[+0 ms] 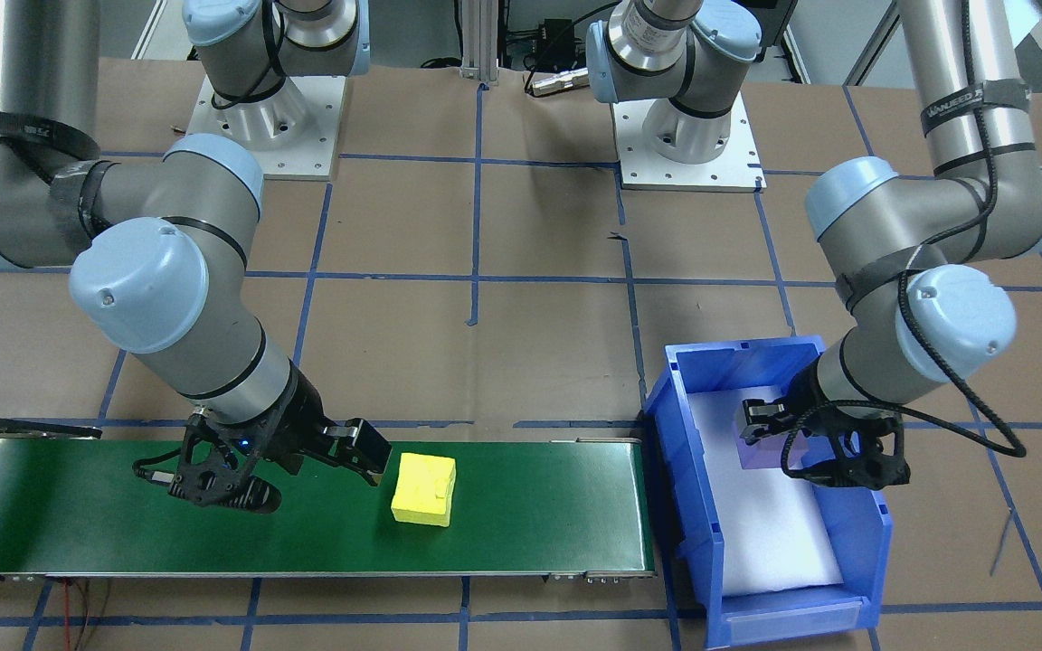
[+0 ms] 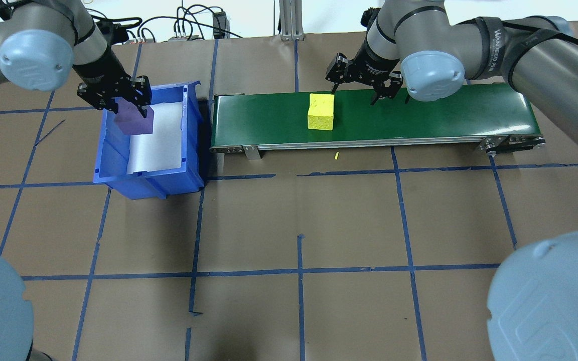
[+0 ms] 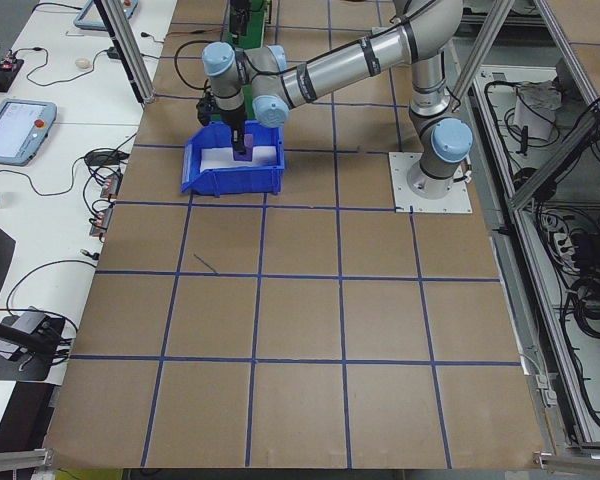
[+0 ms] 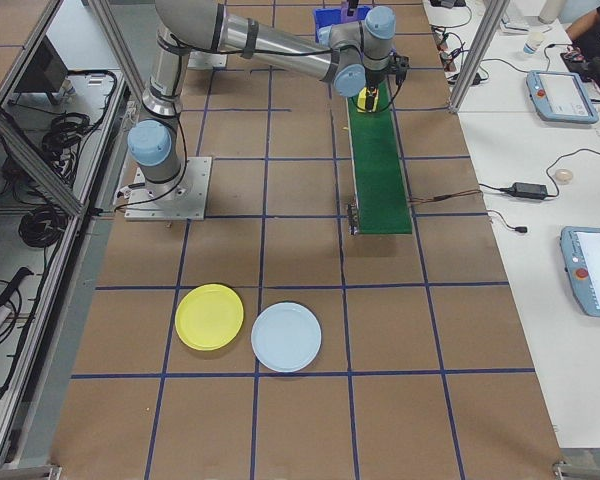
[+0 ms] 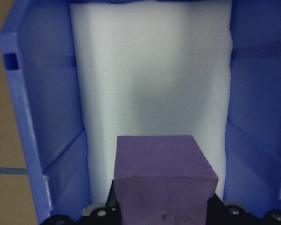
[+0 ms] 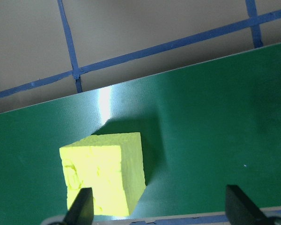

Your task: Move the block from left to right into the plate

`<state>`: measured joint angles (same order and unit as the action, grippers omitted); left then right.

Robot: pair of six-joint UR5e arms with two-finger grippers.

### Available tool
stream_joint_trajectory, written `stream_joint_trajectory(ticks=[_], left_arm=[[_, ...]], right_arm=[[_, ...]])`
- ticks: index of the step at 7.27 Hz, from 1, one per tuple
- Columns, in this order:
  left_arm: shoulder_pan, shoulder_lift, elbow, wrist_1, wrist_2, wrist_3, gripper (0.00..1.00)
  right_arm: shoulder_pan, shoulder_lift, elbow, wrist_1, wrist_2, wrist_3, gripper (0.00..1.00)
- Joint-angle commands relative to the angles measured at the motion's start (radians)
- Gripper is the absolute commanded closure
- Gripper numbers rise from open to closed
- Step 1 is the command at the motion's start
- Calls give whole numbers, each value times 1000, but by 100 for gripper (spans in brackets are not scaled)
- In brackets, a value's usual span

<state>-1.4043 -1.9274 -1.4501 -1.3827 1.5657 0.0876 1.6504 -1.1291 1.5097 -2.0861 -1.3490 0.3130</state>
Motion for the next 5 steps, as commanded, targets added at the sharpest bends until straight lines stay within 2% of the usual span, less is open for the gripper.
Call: stream_joint_trajectory(ticks=[1, 3, 5], left_arm=[[-43, 40, 45, -44, -28, -105, 71], [-135, 31, 40, 19, -47, -140, 71], [-148, 19, 34, 46, -49, -147, 70]], right_arm=[[8, 0, 6, -3, -1, -6, 0], [8, 29, 7, -29, -2, -41, 0], [8, 70, 10, -64, -25, -110, 0]])
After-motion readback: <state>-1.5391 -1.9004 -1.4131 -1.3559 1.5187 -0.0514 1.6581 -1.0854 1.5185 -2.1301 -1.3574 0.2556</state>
